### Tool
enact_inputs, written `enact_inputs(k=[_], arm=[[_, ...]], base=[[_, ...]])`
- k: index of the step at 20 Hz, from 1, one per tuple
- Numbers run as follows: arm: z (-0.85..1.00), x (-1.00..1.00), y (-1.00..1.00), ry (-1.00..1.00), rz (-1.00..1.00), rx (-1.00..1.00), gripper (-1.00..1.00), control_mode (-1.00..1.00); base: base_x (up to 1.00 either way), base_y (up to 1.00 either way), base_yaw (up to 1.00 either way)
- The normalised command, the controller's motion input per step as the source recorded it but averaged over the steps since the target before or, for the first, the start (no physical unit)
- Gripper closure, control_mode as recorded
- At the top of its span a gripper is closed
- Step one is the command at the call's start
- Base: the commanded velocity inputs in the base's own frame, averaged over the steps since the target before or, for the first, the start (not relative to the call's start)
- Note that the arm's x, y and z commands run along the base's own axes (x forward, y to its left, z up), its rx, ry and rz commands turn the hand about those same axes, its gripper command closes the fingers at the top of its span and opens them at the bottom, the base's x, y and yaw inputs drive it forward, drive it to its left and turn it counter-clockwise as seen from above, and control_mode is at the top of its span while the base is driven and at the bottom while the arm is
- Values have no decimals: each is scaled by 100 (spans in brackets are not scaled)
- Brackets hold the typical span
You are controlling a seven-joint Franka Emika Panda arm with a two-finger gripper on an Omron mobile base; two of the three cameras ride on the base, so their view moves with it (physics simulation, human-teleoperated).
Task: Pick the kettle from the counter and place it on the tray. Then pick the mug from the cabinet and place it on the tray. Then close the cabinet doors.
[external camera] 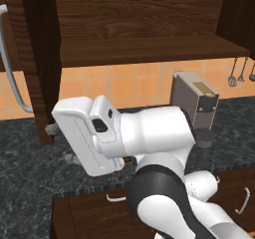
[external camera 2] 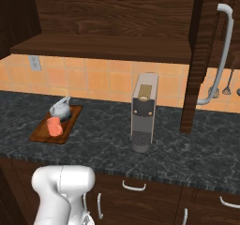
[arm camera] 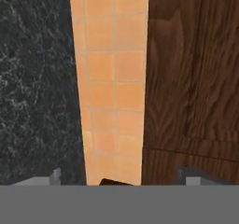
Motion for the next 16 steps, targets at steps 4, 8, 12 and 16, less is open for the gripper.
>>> enact_inputs(k=[4,8,12,16], arm=[[21,-42,11,-7,-5,0,-100,-100],[28,0,45,0,-9,3,-100,-100],[21,12,60,0,-16,2,-100,-100],[1,32,55,0,-11,0,-100,-100]], base=[[0,0,0],[0,0,0],[0,0,0],[0,0,0]])
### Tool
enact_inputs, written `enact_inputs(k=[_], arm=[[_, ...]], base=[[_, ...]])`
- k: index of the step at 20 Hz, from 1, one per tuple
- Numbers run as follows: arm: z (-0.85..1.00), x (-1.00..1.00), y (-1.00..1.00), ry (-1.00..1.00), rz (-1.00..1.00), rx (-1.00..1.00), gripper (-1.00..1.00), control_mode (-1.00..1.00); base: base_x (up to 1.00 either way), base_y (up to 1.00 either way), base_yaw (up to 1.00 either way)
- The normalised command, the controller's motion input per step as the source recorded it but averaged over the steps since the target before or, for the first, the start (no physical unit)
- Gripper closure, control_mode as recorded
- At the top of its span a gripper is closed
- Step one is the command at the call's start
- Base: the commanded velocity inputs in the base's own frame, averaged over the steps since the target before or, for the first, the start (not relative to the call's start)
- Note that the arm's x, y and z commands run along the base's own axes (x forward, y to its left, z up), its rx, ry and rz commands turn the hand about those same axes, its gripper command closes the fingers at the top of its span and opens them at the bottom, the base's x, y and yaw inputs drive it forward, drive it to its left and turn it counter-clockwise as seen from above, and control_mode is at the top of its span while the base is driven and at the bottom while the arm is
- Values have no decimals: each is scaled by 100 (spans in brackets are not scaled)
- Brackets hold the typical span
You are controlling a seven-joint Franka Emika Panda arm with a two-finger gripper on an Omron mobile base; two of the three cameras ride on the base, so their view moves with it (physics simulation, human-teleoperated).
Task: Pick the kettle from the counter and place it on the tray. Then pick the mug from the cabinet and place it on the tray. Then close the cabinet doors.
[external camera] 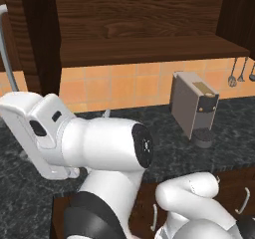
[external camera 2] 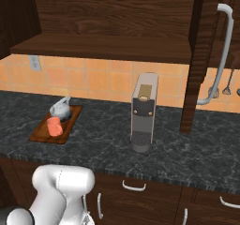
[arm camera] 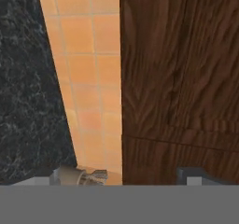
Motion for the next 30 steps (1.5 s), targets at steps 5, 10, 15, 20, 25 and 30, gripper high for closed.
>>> enact_inputs(k=[5,10,15,20,25,30], arm=[[-1,49,44,-5,-7,0,-100,-100],[-2,61,17,0,-6,0,-100,-100],[-11,51,-3,0,-5,0,-100,-100],[0,47,-24,0,-16,0,-100,-100],[0,36,-60,0,-23,0,-100,-100],[0,37,-75,0,-25,0,-100,-100]], base=[[0,0,0],[0,0,0],[0,0,0],[0,0,0],[0,0,0],[0,0,0]])
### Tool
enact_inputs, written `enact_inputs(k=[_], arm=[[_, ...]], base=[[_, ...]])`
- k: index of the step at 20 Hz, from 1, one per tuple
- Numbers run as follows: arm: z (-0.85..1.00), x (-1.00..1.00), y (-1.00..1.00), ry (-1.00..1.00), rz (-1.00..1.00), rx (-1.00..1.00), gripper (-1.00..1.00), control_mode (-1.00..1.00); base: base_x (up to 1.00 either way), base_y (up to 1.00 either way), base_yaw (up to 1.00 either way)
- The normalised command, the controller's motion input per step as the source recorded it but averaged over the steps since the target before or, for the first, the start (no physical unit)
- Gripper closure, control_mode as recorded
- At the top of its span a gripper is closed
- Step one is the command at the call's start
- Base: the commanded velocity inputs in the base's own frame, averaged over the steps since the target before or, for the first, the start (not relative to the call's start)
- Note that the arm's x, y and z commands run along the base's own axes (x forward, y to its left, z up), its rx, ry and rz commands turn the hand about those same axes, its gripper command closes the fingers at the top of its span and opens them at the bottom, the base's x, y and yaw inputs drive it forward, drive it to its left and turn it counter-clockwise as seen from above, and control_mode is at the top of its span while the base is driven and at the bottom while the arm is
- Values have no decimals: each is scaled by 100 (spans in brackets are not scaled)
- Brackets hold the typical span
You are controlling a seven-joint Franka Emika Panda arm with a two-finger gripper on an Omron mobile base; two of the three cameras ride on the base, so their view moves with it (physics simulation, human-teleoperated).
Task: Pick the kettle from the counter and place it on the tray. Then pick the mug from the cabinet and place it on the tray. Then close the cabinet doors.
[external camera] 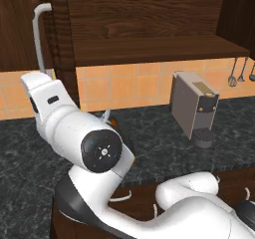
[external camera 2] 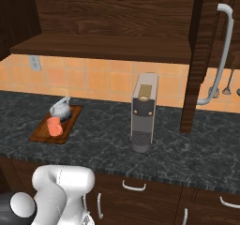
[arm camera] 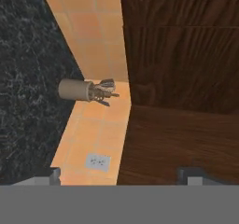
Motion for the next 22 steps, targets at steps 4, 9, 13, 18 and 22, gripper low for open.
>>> enact_inputs(k=[4,9,13,18,22], arm=[[0,38,-78,1,-25,0,-100,-100],[0,40,-78,5,-23,0,-100,-100],[0,45,-75,10,-23,0,-100,-100],[0,51,-71,10,-24,0,-100,-100],[-1,72,-58,11,-18,0,-100,-100]], base=[[0,0,0],[0,0,0],[0,0,0],[0,0,0],[0,0,0]])
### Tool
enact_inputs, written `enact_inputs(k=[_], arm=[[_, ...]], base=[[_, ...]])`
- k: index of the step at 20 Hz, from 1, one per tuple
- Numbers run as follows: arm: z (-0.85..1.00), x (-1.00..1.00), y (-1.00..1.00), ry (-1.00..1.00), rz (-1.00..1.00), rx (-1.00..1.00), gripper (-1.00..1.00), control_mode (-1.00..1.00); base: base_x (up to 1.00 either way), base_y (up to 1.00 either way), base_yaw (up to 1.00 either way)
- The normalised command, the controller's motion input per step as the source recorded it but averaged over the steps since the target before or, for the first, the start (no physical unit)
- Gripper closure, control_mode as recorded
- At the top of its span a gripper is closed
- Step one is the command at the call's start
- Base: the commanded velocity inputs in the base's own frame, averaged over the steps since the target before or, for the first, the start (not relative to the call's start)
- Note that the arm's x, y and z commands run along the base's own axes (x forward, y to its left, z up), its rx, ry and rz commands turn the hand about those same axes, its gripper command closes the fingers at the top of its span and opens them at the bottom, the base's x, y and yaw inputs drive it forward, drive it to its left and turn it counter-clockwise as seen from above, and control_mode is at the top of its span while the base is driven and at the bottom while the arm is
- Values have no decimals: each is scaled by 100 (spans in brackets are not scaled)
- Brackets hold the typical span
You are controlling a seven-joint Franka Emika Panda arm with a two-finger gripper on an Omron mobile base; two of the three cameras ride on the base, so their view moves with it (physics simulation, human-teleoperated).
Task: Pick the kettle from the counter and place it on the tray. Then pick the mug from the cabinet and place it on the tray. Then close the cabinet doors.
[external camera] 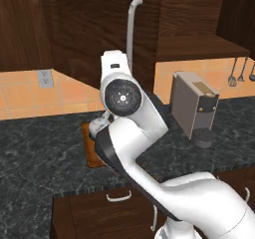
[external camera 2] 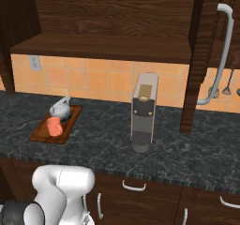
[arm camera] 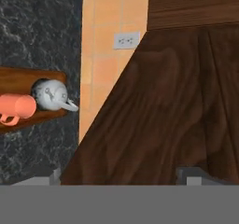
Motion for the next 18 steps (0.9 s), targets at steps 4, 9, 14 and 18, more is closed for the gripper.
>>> enact_inputs(k=[4,9,14,18], arm=[[-3,88,-45,11,-13,-1,-100,-100],[-4,99,-33,14,-6,-2,-100,-100],[-6,100,-30,13,-1,0,-100,-100],[-16,100,-33,10,0,0,-100,-100]], base=[[0,0,0],[0,0,0],[0,0,0],[0,0,0]])
